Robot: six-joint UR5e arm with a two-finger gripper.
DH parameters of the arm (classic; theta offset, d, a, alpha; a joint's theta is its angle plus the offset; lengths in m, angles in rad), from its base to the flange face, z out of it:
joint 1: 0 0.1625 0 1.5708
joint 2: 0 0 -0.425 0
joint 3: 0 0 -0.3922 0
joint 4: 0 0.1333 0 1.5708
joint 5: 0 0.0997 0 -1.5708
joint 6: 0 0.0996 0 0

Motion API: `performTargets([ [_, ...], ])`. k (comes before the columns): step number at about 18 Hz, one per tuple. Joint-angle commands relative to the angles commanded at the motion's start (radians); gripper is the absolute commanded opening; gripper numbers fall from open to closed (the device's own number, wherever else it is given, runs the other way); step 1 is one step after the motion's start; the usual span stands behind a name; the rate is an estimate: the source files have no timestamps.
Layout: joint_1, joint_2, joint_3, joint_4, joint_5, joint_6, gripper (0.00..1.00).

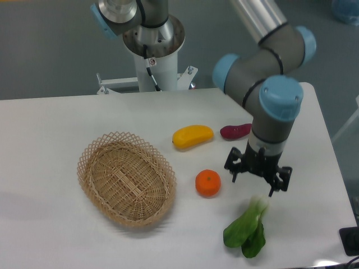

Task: Pick up the green vegetable from the table
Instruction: 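Move the open gripper over the green bok choy and lower it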

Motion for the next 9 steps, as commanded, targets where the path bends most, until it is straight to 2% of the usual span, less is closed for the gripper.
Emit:
performTargets([
  [4, -0.012, -0.065, 0.015, 0.093, 0.002, 0.000, 1.00],
  [9, -0.011, -0.118, 0.045, 0.149, 0.000, 0.008, 1.00],
])
